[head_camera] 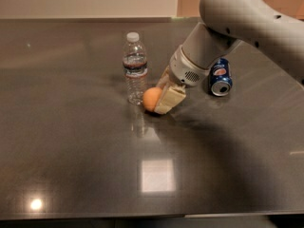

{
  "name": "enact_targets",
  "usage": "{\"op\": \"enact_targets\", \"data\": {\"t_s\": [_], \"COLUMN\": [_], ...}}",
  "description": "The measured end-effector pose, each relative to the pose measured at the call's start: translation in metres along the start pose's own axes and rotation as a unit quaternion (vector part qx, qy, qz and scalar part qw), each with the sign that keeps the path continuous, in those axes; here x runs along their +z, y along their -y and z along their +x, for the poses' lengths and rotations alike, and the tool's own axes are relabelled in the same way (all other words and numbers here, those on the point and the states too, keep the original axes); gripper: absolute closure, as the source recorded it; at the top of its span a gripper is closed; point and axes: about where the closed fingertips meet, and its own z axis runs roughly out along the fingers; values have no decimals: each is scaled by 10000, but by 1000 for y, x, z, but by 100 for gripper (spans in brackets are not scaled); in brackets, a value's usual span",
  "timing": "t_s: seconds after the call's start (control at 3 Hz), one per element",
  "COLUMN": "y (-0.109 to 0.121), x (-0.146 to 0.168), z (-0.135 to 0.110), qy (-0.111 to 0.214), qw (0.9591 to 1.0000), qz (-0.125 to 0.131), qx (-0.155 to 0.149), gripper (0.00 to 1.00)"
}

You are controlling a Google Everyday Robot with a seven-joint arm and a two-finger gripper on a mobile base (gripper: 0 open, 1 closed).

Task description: Move orange near water bottle

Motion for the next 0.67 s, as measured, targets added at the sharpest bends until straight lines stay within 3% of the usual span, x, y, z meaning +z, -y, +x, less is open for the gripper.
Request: {"op": "enact_targets", "data": {"t_s": [0.33, 0.67], "y": [-1, -1], "x": [1, 1], "z": [-1, -1], "qy": [-2, -2], "qw": [10000, 10000], "qz": [-7, -7], "qx": [-10, -11], "gripper": [0, 0]}}
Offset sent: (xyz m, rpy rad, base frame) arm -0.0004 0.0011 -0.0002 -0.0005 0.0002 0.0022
